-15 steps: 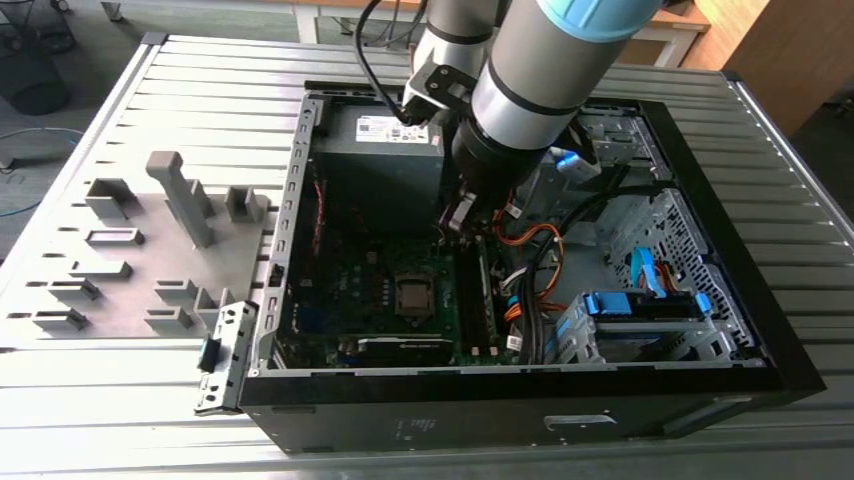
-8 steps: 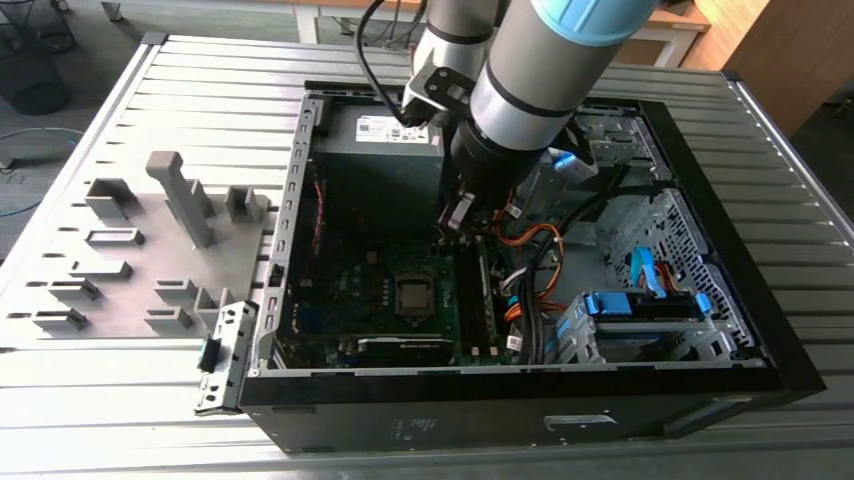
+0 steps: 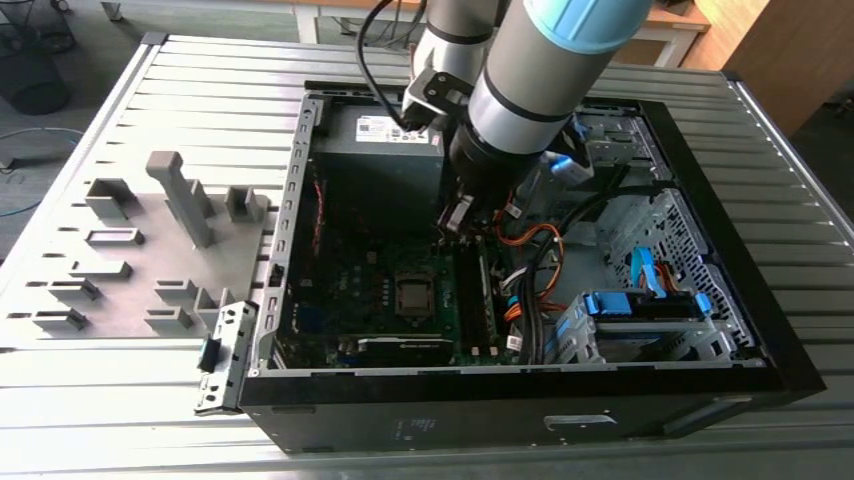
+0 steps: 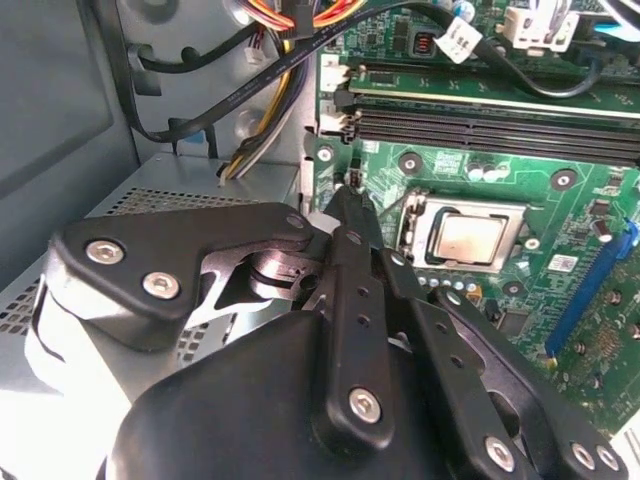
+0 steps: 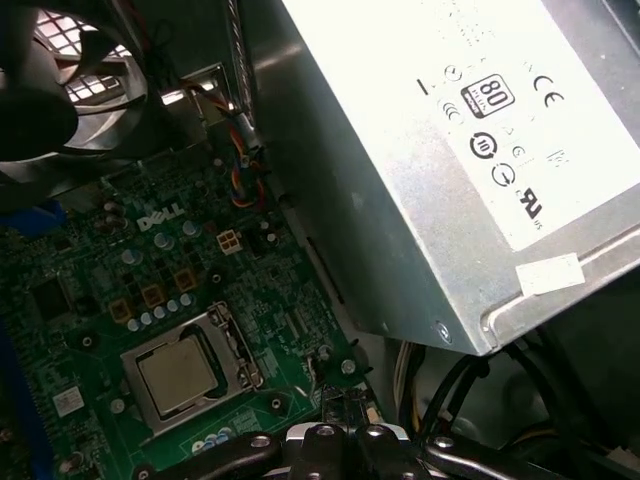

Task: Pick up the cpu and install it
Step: 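Install the first cpu locking lever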

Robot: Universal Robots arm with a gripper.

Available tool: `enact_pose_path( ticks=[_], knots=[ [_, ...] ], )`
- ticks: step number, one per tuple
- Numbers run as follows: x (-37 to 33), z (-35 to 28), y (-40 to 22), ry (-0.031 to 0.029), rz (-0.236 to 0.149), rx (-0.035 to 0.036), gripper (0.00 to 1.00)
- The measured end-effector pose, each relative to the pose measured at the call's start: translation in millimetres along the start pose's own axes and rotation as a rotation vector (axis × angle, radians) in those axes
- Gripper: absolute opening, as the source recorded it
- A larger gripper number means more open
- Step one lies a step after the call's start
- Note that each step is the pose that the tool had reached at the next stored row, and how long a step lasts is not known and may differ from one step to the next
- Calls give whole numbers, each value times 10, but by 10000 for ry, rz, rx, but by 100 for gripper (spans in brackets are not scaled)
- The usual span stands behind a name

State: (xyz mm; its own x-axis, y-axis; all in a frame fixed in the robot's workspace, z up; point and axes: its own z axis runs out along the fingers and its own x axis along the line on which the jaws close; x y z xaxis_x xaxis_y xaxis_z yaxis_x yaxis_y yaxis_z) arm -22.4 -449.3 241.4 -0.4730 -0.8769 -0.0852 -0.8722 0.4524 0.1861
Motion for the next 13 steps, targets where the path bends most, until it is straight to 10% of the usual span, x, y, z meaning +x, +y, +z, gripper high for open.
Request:
enact_pose_path(
  ticks=[13],
  knots=[
    [-1, 64, 34, -12, -15, 28, 11]
  ],
)
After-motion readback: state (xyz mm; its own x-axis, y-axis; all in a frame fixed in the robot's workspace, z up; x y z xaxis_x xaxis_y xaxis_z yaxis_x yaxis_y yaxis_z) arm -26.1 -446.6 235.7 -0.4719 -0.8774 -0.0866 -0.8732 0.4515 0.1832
